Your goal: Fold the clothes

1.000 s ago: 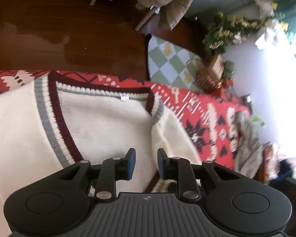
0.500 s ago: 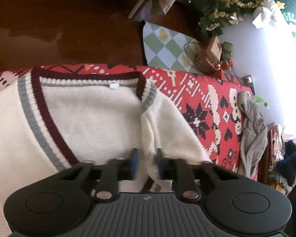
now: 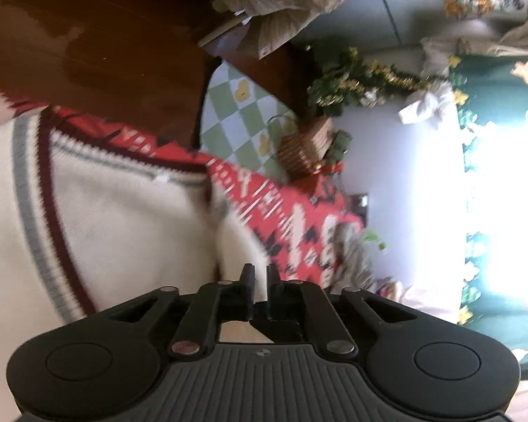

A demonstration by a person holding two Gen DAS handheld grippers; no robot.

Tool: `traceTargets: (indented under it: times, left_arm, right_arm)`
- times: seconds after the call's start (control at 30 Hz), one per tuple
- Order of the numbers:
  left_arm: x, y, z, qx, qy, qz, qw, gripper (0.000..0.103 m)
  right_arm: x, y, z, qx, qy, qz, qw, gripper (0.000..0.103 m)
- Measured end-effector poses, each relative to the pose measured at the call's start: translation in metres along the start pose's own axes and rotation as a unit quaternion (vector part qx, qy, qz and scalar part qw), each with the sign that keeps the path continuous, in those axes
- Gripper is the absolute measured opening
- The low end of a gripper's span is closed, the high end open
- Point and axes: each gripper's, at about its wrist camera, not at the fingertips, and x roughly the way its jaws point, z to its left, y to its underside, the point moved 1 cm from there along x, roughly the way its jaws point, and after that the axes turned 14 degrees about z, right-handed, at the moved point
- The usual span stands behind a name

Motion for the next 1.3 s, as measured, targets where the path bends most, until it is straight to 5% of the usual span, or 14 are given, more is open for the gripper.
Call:
traceTargets:
  times: [0.03,0.1,0.33,0.6,0.73,0.83,0.9,1.0,1.13,1.3]
  left_arm:
    - [0.0,-0.003,-0.004,0.003,0.002,-0.004,1.0,0.007]
    - [0.002,-0.007,-0.01,0.009,-0.001,-0.007,0.9999,0.013]
    - [0.011,-0.018,-0.017,0.018,-0.029,-0.012,0.9993,0.019]
    - [0.035,-0.019,-0.009,0.033,-0.087,-0.006,0.9957,0.019]
    - [0.036,-0.021,-0.005,0.036,-0.111,-0.007,0.9932,0.019]
    - [0.022,-0.021,-0.002,0.038,-0.107,-0.013,0.9935,0.019]
    - [0.008,-0.019,-0.002,0.039,-0.11,-0.023,0.9929,0.021]
    - [-0.012,-0.014,-0.001,0.047,-0.121,-0.038,0.9908,0.021]
    - [-0.035,0.003,-0.001,0.072,-0.183,-0.06,0.9786,0.02]
    - [-0.065,0.018,0.011,0.076,-0.249,-0.092,0.9612,0.017]
  right_arm:
    - [-0.002,-0.004,-0.004,0.006,-0.002,-0.006,1.0,0.011]
    - [-0.009,-0.011,-0.013,0.018,0.0,-0.023,1.0,0.006]
    - [-0.041,-0.054,-0.036,0.007,0.064,-0.076,0.995,0.004]
    - [-0.016,-0.111,-0.069,-0.043,0.12,-0.012,0.992,0.003]
    - [-0.011,-0.123,-0.082,-0.054,0.113,0.015,0.992,0.004]
    - [-0.018,-0.128,-0.089,-0.063,0.101,0.028,0.992,0.015]
    - [-0.03,-0.129,-0.094,-0.066,0.097,0.026,0.993,0.039]
    - [-0.056,-0.129,-0.098,-0.061,0.094,0.011,0.994,0.038]
    - [-0.059,-0.119,-0.069,-0.122,0.12,0.015,0.985,0.018]
    - [-0.022,-0.099,-0.017,-0.211,0.158,0.057,0.963,0.016]
